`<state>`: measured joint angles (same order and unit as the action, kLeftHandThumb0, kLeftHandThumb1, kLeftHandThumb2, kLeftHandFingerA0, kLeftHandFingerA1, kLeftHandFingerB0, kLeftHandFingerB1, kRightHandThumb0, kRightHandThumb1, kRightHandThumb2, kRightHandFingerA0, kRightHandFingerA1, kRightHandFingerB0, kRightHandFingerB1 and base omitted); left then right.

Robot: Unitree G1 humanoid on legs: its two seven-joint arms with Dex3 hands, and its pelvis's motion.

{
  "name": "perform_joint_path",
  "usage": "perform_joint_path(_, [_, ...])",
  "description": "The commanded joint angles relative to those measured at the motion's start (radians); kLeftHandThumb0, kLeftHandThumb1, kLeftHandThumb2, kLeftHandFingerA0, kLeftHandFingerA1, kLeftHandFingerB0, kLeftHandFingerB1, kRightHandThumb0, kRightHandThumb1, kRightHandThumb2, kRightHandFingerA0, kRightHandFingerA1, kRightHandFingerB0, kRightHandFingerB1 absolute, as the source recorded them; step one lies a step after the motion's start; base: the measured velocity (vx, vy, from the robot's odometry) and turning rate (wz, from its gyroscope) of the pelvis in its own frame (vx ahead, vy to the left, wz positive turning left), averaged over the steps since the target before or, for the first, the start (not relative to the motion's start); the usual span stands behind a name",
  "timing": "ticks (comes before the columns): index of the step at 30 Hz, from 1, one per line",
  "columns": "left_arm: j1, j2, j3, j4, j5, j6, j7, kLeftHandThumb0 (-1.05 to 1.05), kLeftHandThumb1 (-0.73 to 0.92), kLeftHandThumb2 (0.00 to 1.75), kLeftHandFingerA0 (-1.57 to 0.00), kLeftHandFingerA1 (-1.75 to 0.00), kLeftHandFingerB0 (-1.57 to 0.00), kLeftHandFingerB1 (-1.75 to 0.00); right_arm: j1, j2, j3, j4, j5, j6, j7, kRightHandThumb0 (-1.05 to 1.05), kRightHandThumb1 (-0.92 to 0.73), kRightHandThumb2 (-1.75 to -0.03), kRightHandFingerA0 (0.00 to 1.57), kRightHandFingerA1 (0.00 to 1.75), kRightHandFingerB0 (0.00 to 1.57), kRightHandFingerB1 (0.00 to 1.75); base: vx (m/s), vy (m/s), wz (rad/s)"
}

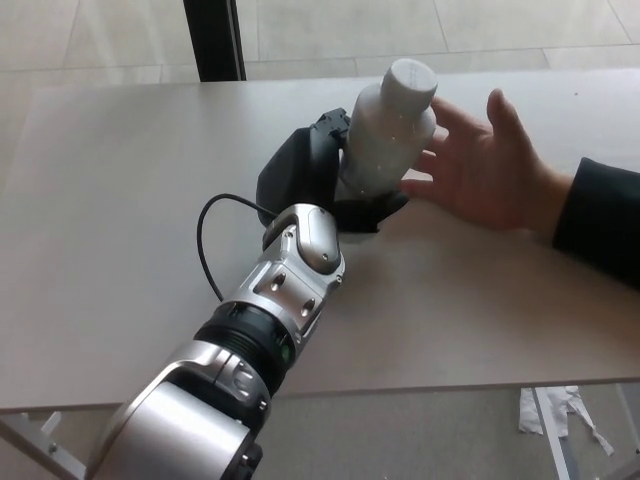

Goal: Pick up a bottle and hand it

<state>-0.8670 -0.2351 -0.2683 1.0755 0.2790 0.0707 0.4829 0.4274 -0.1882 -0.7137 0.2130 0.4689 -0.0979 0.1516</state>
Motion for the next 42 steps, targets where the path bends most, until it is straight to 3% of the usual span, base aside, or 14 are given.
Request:
perform_joint_path(1, [-0.293, -0.376, 0.016, 0.041, -0.058, 0.08, -0.048, -0.24, 0.74, 0.62, -0.83, -1.22, -0.72, -0.65, 0.021, 0.016, 0.01, -0.061, 0.006, 0.068, -0.042, -0.52, -0.4, -0.75, 0.41, 0.52, 0.37, 0.47, 0.0, 0.0, 0.0])
perform_joint_path(6, [-0.241, -0.409, -0.023, 0.037, -0.038, 0.068, -0.05, -0.2, 0.73, 0.61, -0.78, -0.77, -0.7, -0.61, 0.005, 0.028, 0.022, -0.054, 0.003, 0.062, -0.048, -0.52, -0.4, -0.75, 0.46, 0.52, 0.36, 0.46, 0.0, 0.0, 0.0])
perform_joint_path(7, [-0.223, -0.43, -0.04, 0.038, -0.028, 0.059, -0.051, -0.23, 0.72, 0.66, -0.8, -1.12, -0.75, -0.75, -0.004, 0.026, 0.018, -0.037, 0.012, 0.066, -0.046, -0.51, -0.4, -0.74, 0.44, 0.51, 0.38, 0.47, 0.0, 0.0, 0.0])
perform_joint_path(12, [-0.206, -0.468, -0.057, 0.046, -0.029, 0.078, -0.041, -0.24, 0.72, 0.67, -0.87, -1.2, -0.71, -0.7, -0.015, 0.032, 0.034, -0.023, -0.002, 0.04, -0.035, -0.52, -0.4, -0.74, 0.43, 0.51, 0.36, 0.46, 0.0, 0.0, 0.0])
perform_joint_path(13, [-0.208, -0.482, -0.058, 0.047, -0.031, 0.084, -0.042, -0.2, 0.72, 0.78, -0.81, -1.75, -0.68, -1.47, -0.009, 0.038, 0.037, -0.04, 0.001, 0.05, -0.041, -0.52, -0.4, -0.74, 0.39, 0.5, 0.35, 0.45, 0.0, 0.0, 0.0])
perform_joint_path(15, [-0.219, -0.5, -0.057, 0.05, -0.04, 0.095, -0.054, -0.18, 0.7, 0.86, -0.83, -1.75, -0.71, -1.51, -0.003, 0.045, 0.044, -0.069, -0.004, 0.062, -0.057, -0.52, -0.4, -0.74, 0.39, 0.51, 0.36, 0.46, 0.0, 0.0, 0.0])
perform_joint_path(19, [-0.252, -0.494, -0.077, 0.064, -0.023, 0.111, -0.074, -0.19, 0.76, 0.73, -0.76, -1.55, -0.7, -0.99, -0.005, 0.04, 0.051, -0.061, -0.014, 0.058, -0.058, -0.51, -0.4, -0.74, 0.42, 0.51, 0.37, 0.46, 0.0, 0.0, 0.0])
perform_joint_path(26, [-0.268, -0.465, -0.103, 0.07, -0.004, 0.131, -0.077, -0.17, 0.75, 0.74, -0.78, -1.28, -0.72, -0.87, -0.014, 0.046, 0.08, -0.066, -0.038, 0.045, -0.056, -0.51, -0.41, -0.75, 0.42, 0.52, 0.34, 0.46, 0.0, 0.0, 0.0])
perform_joint_path(34, [-0.288, -0.454, -0.116, 0.073, -0.003, 0.152, -0.101, -0.21, 0.74, 0.77, -0.78, -1.52, -0.72, -0.96, -0.001, 0.058, 0.081, -0.106, -0.027, 0.066, -0.085, -0.51, -0.4, -0.75, 0.42, 0.52, 0.36, 0.46, 0.0, 0.0, 0.0])
perform_joint_path(37, [-0.298, -0.448, -0.127, 0.071, -0.001, 0.171, -0.13, -0.24, 0.65, 0.71, -0.83, -1.18, -0.75, -0.79, -0.014, 0.053, 0.077, -0.068, -0.019, 0.049, -0.069, -0.51, -0.4, -0.75, 0.44, 0.52, 0.35, 0.46, 0.0, 0.0, 0.0])
perform_joint_path(39, [-0.301, -0.453, -0.124, 0.075, -0.011, 0.189, -0.145, -0.22, 0.71, 0.66, -0.83, -1.2, -0.68, -0.71, -0.012, 0.051, 0.072, -0.06, -0.015, 0.046, -0.068, -0.46, -0.47, -0.56, 0.55, 0.44, 0.42, 0.34, 0.0, 0.0, 0.0])
perform_joint_path(40, [-0.308, -0.438, -0.12, 0.069, -0.024, 0.198, -0.199, -0.34, 0.64, 0.66, -0.76, -1.15, -0.07, -0.21, -0.01, 0.051, 0.07, -0.06, -0.015, 0.048, -0.071, -0.51, -0.4, -0.75, 0.43, 0.53, 0.36, 0.46, 0.0, 0.0, 0.0])
perform_joint_path(41, [-0.321, -0.409, -0.116, 0.056, -0.043, 0.213, -0.286, -0.54, 0.54, 0.86, -0.61, -0.9, 0.0, -0.18, -0.009, 0.051, 0.069, -0.062, -0.014, 0.053, -0.076, -0.52, -0.39, -0.74, 0.43, 0.52, 0.37, 0.46, 0.0, 0.0, 0.0])
perform_joint_path(42, [-0.332, -0.377, -0.116, 0.041, -0.054, 0.222, -0.35, -0.56, 0.61, 0.59, -0.29, -0.69, 0.0, 0.0, -0.01, 0.049, 0.065, -0.055, -0.006, 0.051, -0.067, -0.51, -0.4, -0.74, 0.42, 0.52, 0.35, 0.45, 0.0, 0.0, 0.0])
